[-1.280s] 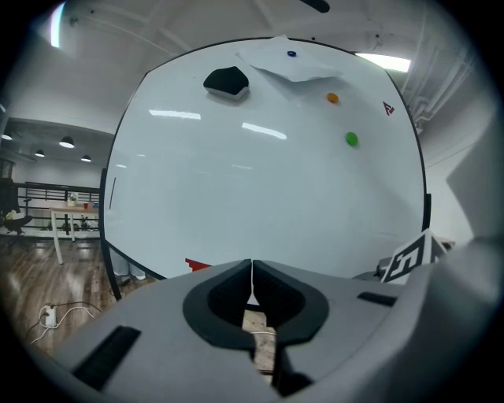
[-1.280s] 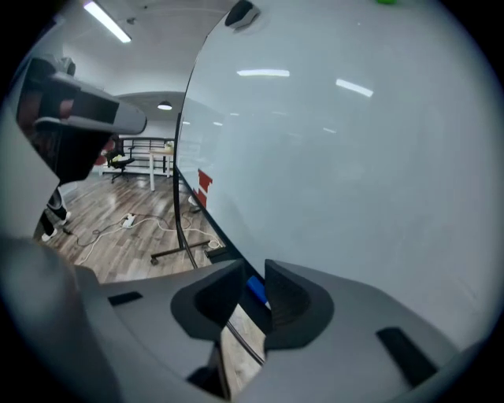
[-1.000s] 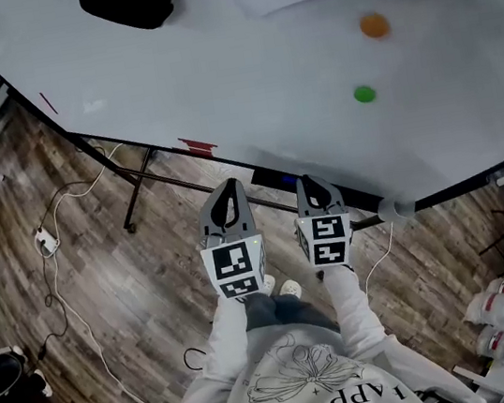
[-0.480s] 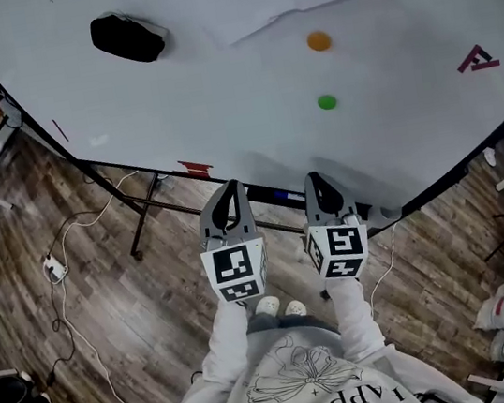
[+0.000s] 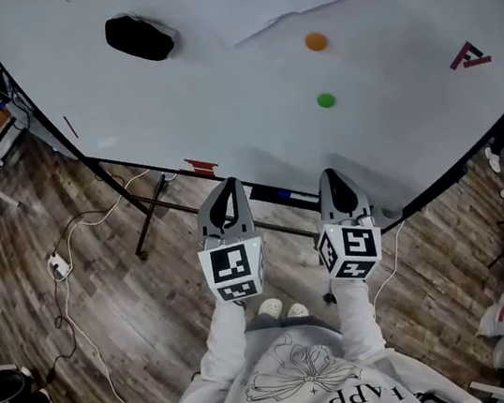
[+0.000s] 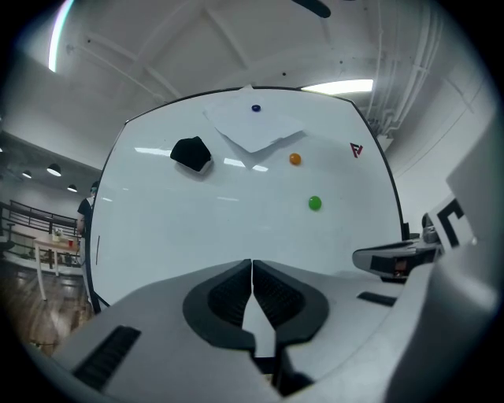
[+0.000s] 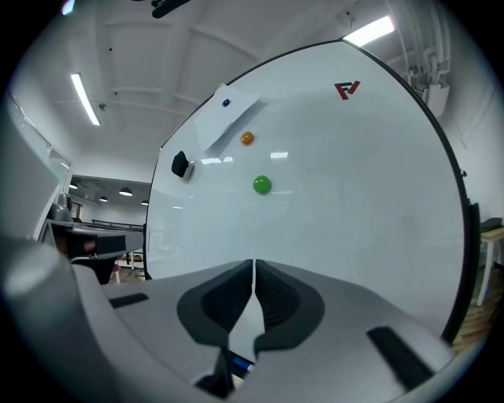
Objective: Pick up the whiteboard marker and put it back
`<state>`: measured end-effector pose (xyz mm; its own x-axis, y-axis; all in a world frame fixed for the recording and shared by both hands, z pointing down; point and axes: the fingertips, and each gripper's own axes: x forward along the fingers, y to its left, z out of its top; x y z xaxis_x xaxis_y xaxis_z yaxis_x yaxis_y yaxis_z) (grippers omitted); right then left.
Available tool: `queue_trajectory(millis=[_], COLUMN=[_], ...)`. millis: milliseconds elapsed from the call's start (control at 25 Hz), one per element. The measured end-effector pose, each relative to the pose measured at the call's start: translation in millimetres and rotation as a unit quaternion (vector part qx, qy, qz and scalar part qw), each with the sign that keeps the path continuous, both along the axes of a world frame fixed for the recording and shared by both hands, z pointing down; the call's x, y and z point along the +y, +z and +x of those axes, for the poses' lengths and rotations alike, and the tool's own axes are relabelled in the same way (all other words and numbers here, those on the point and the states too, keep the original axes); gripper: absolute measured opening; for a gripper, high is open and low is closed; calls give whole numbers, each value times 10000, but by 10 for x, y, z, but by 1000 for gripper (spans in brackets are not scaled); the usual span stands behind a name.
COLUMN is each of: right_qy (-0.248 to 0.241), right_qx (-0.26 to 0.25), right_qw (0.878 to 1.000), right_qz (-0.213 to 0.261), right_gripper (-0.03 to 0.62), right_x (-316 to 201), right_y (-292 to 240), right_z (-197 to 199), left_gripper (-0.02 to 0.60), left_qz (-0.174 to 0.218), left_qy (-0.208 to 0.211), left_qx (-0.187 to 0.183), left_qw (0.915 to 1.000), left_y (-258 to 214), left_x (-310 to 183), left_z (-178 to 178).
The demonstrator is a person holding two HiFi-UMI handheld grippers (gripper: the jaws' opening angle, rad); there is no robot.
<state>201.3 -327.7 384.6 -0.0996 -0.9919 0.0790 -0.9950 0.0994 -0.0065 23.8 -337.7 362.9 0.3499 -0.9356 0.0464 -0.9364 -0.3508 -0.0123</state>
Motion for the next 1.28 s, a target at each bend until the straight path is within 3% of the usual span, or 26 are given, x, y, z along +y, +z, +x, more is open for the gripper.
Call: queue_trajectory(millis=[1280], right_qy=[43], right_qx=[39], right_qw=[10000], right_qz=[2], right_gripper=[6], right_x=[-28], right_y=[-1], right_z=[105], left_gripper=[8], left_qz=[79], left_qy=[-42], left_qx=[-6], left_qw=[10000], left_y=[-53], left_x=[-25], left_z=[13])
